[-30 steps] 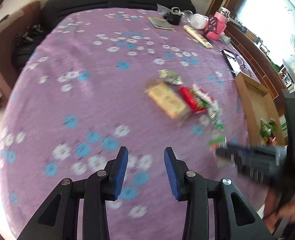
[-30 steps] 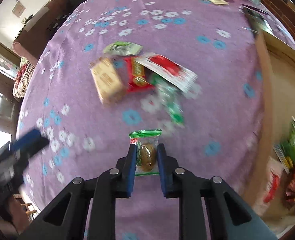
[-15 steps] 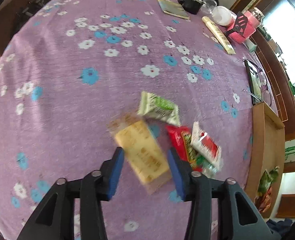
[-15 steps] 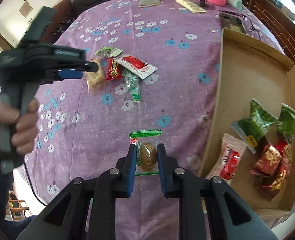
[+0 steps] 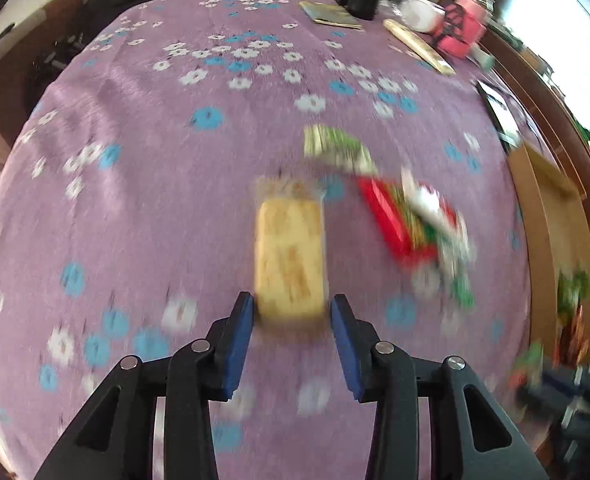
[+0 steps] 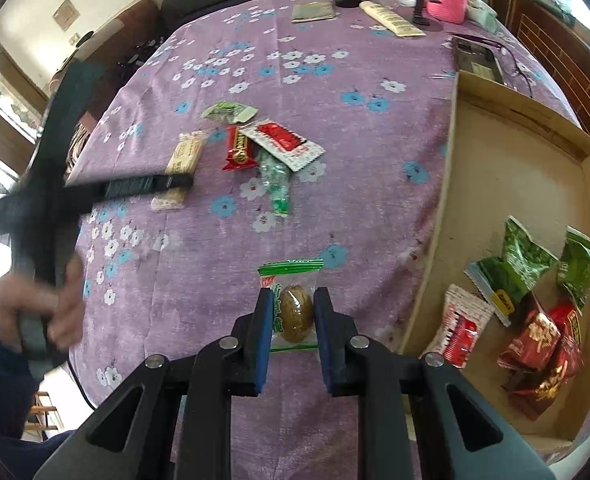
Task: Organize snacks
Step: 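Grasp a clear kiwi-fruit packet with the right gripper while the left grasps a cream biscuit, then carry the biscuit and kiwi packet over the tray with both grippers, then lower both snacks into the tray and open both grippers, then move both grippers back toward the remaining snacks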
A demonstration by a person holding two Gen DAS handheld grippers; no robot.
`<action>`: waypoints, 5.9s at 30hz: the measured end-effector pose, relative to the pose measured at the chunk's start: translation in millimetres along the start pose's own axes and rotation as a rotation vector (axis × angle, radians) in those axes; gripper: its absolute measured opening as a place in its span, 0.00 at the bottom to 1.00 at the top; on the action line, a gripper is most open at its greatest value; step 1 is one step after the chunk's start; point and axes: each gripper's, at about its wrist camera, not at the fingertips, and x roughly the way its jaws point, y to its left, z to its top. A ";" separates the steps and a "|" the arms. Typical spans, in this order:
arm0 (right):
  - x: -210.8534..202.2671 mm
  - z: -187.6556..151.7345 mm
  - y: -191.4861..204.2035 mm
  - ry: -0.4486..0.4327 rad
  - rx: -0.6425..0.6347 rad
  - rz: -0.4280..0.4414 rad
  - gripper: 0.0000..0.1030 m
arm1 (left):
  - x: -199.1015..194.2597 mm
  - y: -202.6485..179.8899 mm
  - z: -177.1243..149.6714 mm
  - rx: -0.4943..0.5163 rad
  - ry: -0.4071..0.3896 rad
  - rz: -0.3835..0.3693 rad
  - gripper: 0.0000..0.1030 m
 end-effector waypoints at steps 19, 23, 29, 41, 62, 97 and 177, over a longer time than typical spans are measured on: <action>7.8 0.1 14.0 0.003 0.023 -0.013 0.19 | -6.8 1.7 -20.6 0.062 -0.017 -0.005 0.48; 3.3 -1.2 9.9 -0.008 0.033 -0.022 0.19 | -8.3 0.5 -22.5 0.078 -0.038 0.020 0.35; 0.2 -1.7 8.4 -0.015 0.037 -0.026 0.19 | -15.8 0.5 -29.7 0.051 -0.045 -0.012 0.34; -6.6 -3.5 6.9 -0.035 0.034 -0.013 0.19 | -42.7 -24.7 -32.0 0.107 -0.101 -0.034 0.34; -57.9 -28.9 -80.3 -0.141 0.233 -0.072 0.19 | -59.8 -147.3 -29.9 0.378 -0.131 -0.130 0.34; -77.2 -48.5 -200.4 -0.150 0.445 -0.144 0.19 | -29.2 -281.4 -63.8 0.641 -0.038 -0.262 0.34; -47.9 -1.7 -32.5 -0.166 0.058 -0.114 0.24 | -40.9 -58.4 -10.4 0.141 -0.106 -0.151 0.48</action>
